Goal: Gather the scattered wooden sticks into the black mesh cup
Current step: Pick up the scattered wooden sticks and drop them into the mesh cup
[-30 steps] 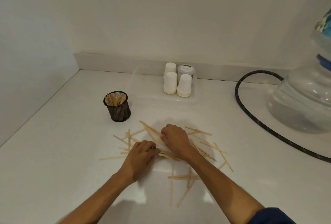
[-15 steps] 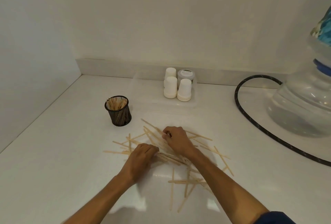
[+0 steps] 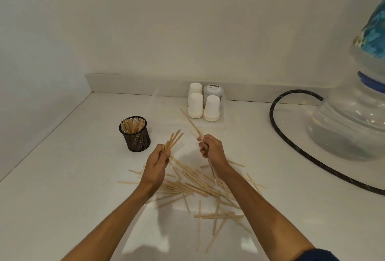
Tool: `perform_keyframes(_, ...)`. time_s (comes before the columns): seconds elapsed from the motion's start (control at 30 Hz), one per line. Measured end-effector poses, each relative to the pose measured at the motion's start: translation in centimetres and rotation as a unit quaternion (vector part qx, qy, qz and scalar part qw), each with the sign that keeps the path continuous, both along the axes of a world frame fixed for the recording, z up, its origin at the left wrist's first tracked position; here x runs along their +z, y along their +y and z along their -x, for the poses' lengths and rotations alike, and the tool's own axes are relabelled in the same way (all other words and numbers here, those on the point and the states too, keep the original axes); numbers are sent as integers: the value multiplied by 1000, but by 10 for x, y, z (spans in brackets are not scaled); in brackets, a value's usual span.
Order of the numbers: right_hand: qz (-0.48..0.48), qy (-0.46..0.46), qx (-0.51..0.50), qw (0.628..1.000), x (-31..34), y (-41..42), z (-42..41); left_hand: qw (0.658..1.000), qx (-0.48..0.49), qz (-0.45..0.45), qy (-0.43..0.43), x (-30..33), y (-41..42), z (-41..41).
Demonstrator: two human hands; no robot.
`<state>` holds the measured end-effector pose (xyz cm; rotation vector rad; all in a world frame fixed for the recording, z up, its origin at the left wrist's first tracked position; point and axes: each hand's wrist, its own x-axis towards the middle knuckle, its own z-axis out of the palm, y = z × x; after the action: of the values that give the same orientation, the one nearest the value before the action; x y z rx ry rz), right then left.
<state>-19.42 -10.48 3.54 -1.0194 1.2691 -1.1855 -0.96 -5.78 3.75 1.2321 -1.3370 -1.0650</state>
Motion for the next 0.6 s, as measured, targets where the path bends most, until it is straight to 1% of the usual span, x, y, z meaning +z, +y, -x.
perform_keyframes(0.07,-6,-27,-32,999,3,-2,-4,1000,-6,-14,19,3,-6,1)
perform_keyframes(0.17,10,-58,-53,997,13,-3,-9,999,-12,-26,32,6,-13,5)
perform_keyframes(0.23,37,-34,-78,996,18,-3,-11,999,5,-30,42,10,-17,10)
perform_keyframes(0.3,88,10,-112,990,22,-2,-14,997,39,-36,48,16,-21,16)
perform_keyframes(0.37,128,18,-139,982,25,-1,-18,995,68,-46,49,20,-26,19)
perform_keyframes(0.5,155,18,-179,971,24,3,-24,994,76,-53,57,19,-27,24)
perform_keyframes(0.6,168,51,-196,965,10,14,-28,995,74,-43,56,10,-21,27)
